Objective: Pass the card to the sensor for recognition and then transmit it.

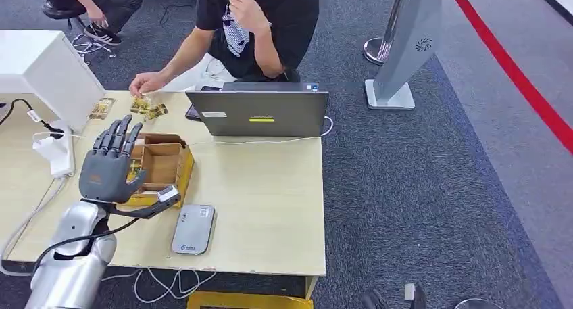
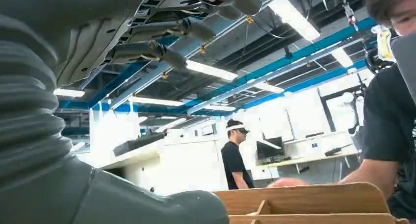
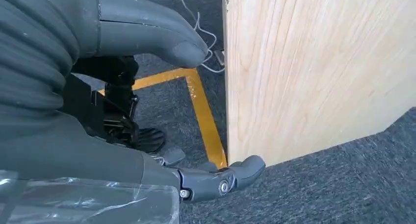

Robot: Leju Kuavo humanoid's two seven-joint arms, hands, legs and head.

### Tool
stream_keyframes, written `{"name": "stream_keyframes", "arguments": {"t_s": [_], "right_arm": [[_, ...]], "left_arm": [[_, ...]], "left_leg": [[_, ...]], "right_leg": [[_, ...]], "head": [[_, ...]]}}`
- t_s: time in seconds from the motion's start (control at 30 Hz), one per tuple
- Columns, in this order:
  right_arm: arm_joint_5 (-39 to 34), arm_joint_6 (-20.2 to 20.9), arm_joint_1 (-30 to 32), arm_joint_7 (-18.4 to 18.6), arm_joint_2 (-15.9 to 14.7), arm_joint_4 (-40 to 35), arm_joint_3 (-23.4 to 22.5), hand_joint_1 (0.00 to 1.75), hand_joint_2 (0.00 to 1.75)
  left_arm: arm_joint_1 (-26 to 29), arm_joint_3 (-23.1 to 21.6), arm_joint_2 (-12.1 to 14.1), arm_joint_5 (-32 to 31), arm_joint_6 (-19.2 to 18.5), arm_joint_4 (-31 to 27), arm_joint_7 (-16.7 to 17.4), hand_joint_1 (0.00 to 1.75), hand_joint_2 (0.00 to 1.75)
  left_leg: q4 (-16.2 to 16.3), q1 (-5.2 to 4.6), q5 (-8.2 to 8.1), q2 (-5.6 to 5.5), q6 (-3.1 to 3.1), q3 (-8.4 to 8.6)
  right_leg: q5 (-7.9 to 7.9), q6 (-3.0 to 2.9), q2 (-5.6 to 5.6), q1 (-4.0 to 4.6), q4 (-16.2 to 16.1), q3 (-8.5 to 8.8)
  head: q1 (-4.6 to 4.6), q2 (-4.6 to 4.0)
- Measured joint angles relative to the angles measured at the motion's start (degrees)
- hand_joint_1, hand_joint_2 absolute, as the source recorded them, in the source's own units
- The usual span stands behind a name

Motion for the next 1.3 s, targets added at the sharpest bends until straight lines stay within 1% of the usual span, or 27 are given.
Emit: {"name": "stream_keyframes", "arguments": {"t_s": [0.17,0.27,0.4,0.57,0.87,1.13,1.3], "right_arm": [[-0.5,0.1,0.1,-0.5,0.0,0.0,-0.6,0.0,1.75],[-0.5,0.1,0.1,-0.6,0.0,0.0,-0.8,0.0,1.75],[-0.8,0.2,0.2,-0.9,0.0,0.0,-1.3,0.0,1.75],[-1.0,0.5,0.5,-1.2,0.0,0.0,-1.9,0.0,1.75],[-0.2,0.6,0.5,-1.2,0.0,0.0,-2.0,0.0,1.75],[-0.2,0.7,0.5,-1.2,0.0,0.0,-2.0,0.0,1.75],[0.0,0.9,0.5,-1.2,0.0,0.0,-2.0,0.0,1.75]], "left_arm": [[3.6,0.0,0.1,2.6,-0.5,-3.7,-3.6,0.0,1.75],[6.2,0.0,0.4,2.8,-0.5,-5.0,-4.3,0.0,1.75],[9.5,0.0,1.5,2.0,-0.2,-6.4,-4.7,0.0,1.75],[14.0,0.1,3.1,1.5,0.4,-6.5,-3.1,0.0,1.75],[14.5,1.4,4.4,0.2,1.8,-0.7,-2.5,0.0,1.75],[14.3,1.5,4.5,0.0,1.8,1.3,-2.4,0.0,1.75],[12.6,1.5,4.4,-1.6,2.1,4.2,-1.4,0.0,1.75]], "left_leg": [[0.0,0.0,-0.01,0.03,0.0,0.0],[0.0,0.0,-0.01,0.03,0.0,-0.04],[0.0,0.0,-0.02,0.07,-0.02,-0.04],[0.0,0.0,-0.03,0.08,-0.02,-0.08],[0.0,0.0,-0.02,0.05,-0.02,-0.09],[0.0,0.0,-0.02,0.04,-0.02,-0.1],[0.0,0.01,-0.02,0.04,-0.02,-0.09]], "right_leg": [[0.0,0.0,0.05,0.0,0.0,-0.01],[-0.01,0.0,0.04,0.0,0.0,-0.08],[-0.01,-0.01,0.06,0.0,0.0,-0.08],[-0.02,-0.02,0.06,0.0,0.0,-0.12],[-0.02,-0.01,0.03,0.0,0.0,-0.1],[-0.02,-0.02,0.03,0.0,0.0,-0.12],[-0.02,-0.01,0.03,0.0,0.0,-0.12]], "head": [[0.02,-0.02],[0.02,0.0],[0.02,-0.02],[0.02,0.0],[0.02,-0.02],[0.02,0.0],[0.02,-0.02]]}}
